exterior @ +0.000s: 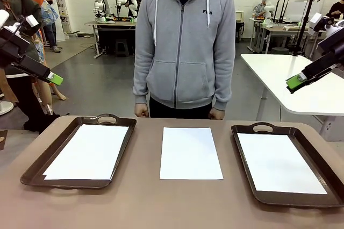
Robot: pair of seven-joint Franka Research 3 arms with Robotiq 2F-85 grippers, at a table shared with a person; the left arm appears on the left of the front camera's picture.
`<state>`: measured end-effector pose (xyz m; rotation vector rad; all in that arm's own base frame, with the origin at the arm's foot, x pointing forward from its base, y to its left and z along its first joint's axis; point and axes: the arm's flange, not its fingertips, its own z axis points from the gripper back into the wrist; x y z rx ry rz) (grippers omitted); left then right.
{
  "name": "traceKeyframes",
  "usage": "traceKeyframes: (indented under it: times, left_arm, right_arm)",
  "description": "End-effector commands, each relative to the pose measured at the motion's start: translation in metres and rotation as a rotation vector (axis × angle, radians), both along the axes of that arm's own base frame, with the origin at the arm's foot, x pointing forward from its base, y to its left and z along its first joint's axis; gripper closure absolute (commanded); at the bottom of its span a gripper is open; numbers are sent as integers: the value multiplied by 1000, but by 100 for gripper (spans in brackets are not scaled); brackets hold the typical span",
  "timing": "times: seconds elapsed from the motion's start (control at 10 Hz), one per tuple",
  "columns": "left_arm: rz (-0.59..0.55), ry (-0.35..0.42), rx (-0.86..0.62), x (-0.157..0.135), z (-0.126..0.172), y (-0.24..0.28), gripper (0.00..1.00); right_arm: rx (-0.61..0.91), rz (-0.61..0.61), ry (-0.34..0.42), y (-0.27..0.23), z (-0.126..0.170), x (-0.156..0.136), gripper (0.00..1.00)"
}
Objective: Sort the A4 documents.
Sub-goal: Receive the A4 Paper.
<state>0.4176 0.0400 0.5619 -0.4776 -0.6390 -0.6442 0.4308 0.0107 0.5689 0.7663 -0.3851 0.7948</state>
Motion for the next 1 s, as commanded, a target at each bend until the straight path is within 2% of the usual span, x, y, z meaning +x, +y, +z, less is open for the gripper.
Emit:
traceKeyframes:
  times: [0.0, 0.3, 0.5, 0.6, 0.9]
  left_arm:
    - [5, -5, -5, -1, -2, -3, 0]
    - [13, -8, -15, -4, 0, -7, 0]
    - [33, 22, -57, -1, -3, -6, 0]
    - [-4, -2, -5, 0, 2, -5, 0]
    - [-4, -2, -5, 0, 2, -5, 0]
  right_arm:
    - [12, 1, -5, 2, -2, 0, 0]
    - [12, 1, -5, 2, -2, 0, 0]
    - [12, 1, -5, 2, -2, 0, 0]
    - [12, 1, -5, 2, -2, 0, 0]
    - [12, 1, -5, 2, -2, 0, 0]
